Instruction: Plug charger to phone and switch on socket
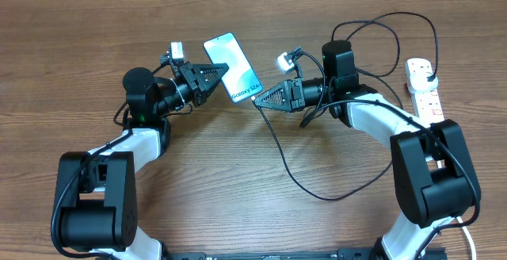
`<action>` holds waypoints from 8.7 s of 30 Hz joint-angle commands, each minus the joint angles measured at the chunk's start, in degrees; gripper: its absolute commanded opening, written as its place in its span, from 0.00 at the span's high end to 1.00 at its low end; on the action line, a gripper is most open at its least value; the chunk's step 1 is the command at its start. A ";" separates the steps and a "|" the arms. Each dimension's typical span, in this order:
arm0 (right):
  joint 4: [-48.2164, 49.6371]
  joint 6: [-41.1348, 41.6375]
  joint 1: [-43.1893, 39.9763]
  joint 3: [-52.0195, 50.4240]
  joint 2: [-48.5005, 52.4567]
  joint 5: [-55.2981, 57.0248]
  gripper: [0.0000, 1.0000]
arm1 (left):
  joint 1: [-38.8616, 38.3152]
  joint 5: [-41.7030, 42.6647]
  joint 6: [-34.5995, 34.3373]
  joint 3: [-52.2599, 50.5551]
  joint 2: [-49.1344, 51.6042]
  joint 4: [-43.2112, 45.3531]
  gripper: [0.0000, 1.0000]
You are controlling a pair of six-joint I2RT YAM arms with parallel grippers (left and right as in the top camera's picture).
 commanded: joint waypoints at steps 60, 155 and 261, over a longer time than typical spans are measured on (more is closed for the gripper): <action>5.73 6.84 0.48 0.39 0.35 0.02 0.96 | -0.02 1.14 -3.85 1.33 -0.31 2.80 0.95; -5.22 1.49 -0.11 0.42 0.35 8.87 0.96 | 2.27 3.28 1.49 1.33 -0.31 2.21 0.96; -32.37 -33.90 15.56 0.87 3.02 66.45 0.96 | 10.21 1.99 10.38 1.33 -0.31 -12.50 0.96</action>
